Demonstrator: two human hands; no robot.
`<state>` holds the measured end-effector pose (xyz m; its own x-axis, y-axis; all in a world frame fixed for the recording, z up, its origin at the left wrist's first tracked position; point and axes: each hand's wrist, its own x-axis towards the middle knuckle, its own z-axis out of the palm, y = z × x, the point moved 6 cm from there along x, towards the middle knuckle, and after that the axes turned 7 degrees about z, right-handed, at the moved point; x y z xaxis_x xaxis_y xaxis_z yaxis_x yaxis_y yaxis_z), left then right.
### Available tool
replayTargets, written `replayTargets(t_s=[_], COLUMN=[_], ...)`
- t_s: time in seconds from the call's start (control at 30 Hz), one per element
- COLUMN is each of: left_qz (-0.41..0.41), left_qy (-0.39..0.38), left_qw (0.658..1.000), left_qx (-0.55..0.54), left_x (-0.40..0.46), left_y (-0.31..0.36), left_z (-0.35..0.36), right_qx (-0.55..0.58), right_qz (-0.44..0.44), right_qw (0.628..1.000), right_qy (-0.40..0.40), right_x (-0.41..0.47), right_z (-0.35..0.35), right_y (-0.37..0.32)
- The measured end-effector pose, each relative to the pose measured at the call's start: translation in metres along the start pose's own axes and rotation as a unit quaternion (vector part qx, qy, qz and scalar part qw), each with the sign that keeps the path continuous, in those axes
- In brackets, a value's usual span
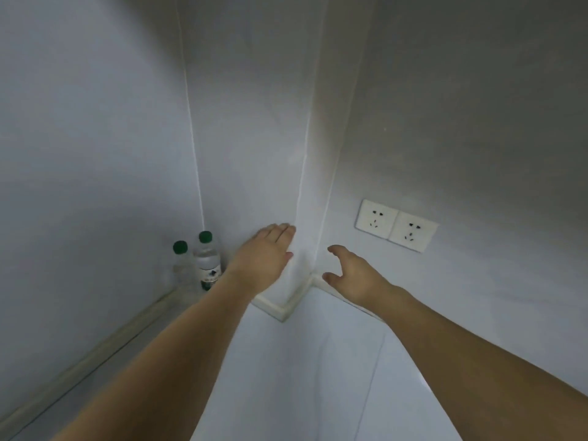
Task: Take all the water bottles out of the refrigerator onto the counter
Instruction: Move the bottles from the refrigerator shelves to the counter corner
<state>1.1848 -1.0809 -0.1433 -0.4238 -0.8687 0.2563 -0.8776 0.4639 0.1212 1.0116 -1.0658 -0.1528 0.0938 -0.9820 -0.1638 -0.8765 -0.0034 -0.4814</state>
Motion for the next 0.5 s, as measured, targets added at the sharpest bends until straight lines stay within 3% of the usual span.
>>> replayTargets(t_s=[0.23, 0.5], left_qz=[0.142, 0.278], left_qy=[-0.008, 0.005], left_qw=[0.989, 0.956], left_qx=[-0.046, -0.095], left_x=[0.061, 0.07], left_y=[0.146, 0.352], left_z=[0.019, 0.005], right_qx=[-0.01, -0.008], right_qz=[0.116, 0.241], right_qw=[0.989, 0.951], right_qy=[0.094, 0.193], right_x=[-0.077, -0.241], right_z=[-0.083, -0.175], right_y=[0.107, 0.23])
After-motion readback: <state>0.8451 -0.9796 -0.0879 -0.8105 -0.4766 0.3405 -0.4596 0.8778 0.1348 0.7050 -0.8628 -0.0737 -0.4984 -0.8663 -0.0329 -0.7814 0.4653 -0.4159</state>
